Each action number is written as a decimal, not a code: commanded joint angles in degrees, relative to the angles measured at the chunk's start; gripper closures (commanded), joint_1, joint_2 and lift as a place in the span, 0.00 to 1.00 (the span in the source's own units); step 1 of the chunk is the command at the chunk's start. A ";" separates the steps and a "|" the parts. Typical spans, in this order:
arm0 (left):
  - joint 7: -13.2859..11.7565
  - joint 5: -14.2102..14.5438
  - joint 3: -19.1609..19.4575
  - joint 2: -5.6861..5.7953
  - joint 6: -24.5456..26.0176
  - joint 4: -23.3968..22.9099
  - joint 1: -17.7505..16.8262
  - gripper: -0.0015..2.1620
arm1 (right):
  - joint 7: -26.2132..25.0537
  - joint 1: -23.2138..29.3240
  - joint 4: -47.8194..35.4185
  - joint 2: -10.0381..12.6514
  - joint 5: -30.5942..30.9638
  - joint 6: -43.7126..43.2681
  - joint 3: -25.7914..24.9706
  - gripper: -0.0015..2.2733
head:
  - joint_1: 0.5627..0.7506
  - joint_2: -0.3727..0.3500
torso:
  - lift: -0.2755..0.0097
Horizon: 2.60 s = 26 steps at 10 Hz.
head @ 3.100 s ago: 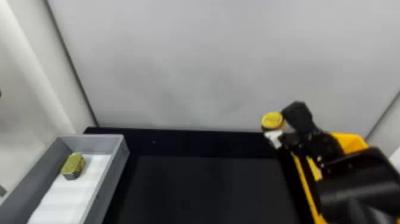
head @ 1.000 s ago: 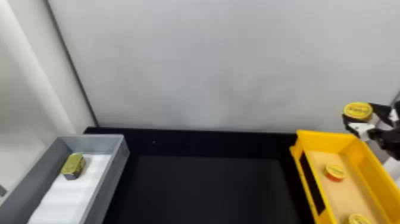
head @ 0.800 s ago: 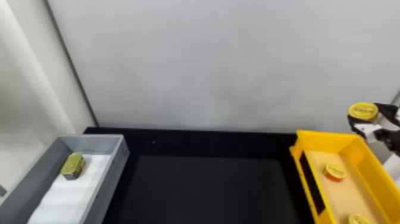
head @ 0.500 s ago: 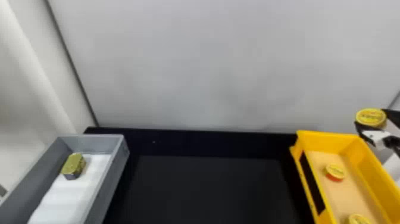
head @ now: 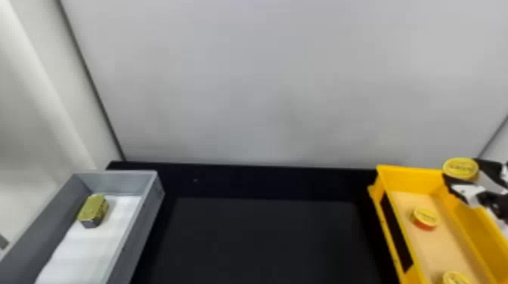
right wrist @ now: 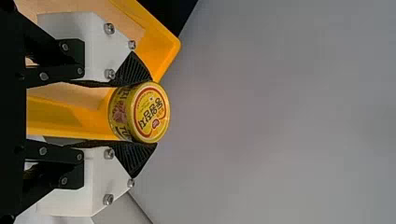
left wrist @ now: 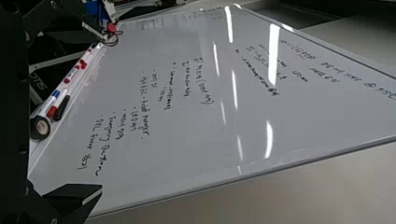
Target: Pick up the round yellow can and place it in the yellow rectangular box
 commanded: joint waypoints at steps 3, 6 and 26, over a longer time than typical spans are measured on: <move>-0.05 -0.30 -1.66 -0.15 -0.39 -0.05 -0.13 0.06 | -2.42 -1.59 12.58 0.19 -0.76 -0.40 2.27 0.32 | 0.35 0.53 | 0.77; -0.05 -0.48 -1.75 -0.15 -0.39 -0.05 0.04 0.06 | -3.21 -4.23 22.07 -0.16 -1.20 1.01 2.36 0.32 | 0.35 0.53 | 0.77; 0.13 -1.00 -6.59 -0.15 -0.03 -2.33 -0.31 0.06 | -0.49 -3.96 14.52 -2.36 -1.11 6.37 12.11 0.32 | 0.35 0.53 | 0.77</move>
